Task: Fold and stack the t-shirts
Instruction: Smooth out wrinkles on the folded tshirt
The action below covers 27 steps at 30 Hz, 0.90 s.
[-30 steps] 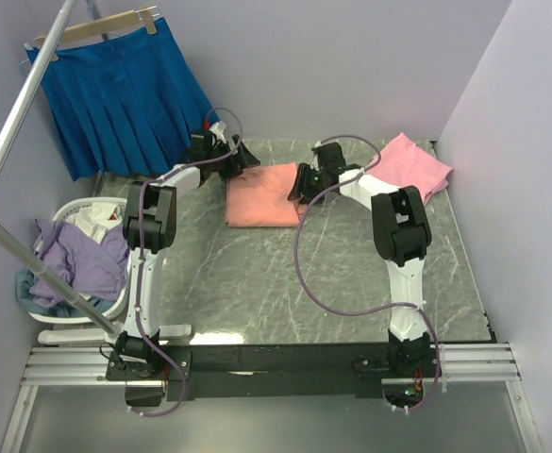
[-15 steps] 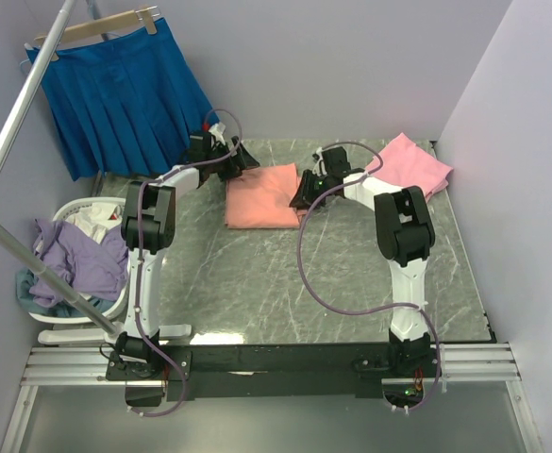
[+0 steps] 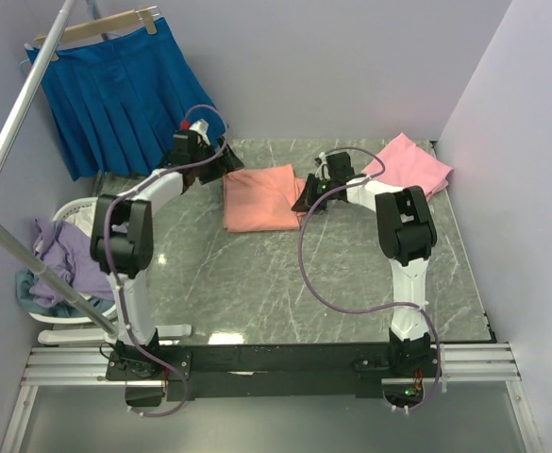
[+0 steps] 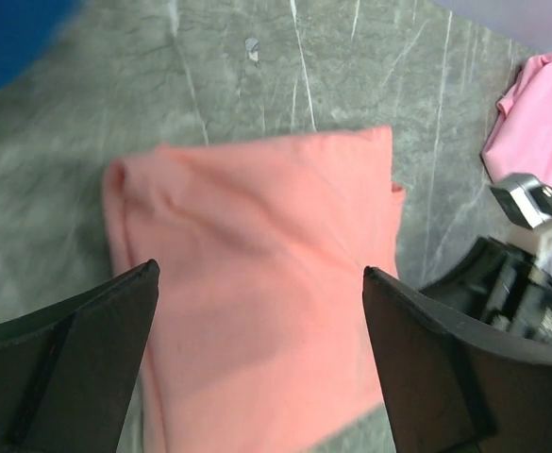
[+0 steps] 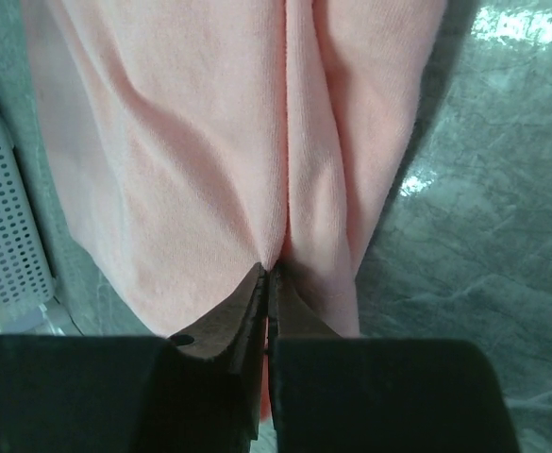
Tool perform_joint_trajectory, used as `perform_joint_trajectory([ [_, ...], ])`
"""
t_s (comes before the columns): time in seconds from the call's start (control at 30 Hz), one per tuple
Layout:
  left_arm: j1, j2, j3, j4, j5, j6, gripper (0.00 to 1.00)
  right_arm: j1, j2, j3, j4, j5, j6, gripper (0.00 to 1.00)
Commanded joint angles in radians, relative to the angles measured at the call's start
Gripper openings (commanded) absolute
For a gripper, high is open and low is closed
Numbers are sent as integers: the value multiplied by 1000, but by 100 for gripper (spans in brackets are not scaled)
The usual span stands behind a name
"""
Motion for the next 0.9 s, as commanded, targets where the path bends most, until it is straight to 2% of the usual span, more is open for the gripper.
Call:
perform_joint_trajectory([
  [0.0,-23,-167,-156,-14,-109,-3,94,-8,-28,-13,31,-24,-8,5],
  [0.2,-111,-221,-382,15,-195,-69,91,-8,-27,-17,46,-44,-9,2],
  [0.43,-154,-211,-484,58,-281,-87,76,-10,-37,-19,46,-50,-20,1],
  [0.5,-155,-215,-488,55,-309,-89,74,-11,-37,-14,43,-56,-20,1],
  [0.6,-154,-217,-476,38,-338,-86,54,-10,-36,-13,37,-50,-25,1],
  [0.63,-154,-221,-472,32,-338,-83,34,-10,-34,-14,36,-47,-25,1],
  [0.7,-154,-221,-462,25,-338,-80,4,-13,-40,-19,34,-41,-29,0],
  [0.73,-154,-221,-461,26,-338,-75,1,-16,-43,-22,36,-30,-31,0],
  [0.87,-152,-227,-476,26,-368,-64,1,-39,-53,-34,36,-24,-40,0],
])
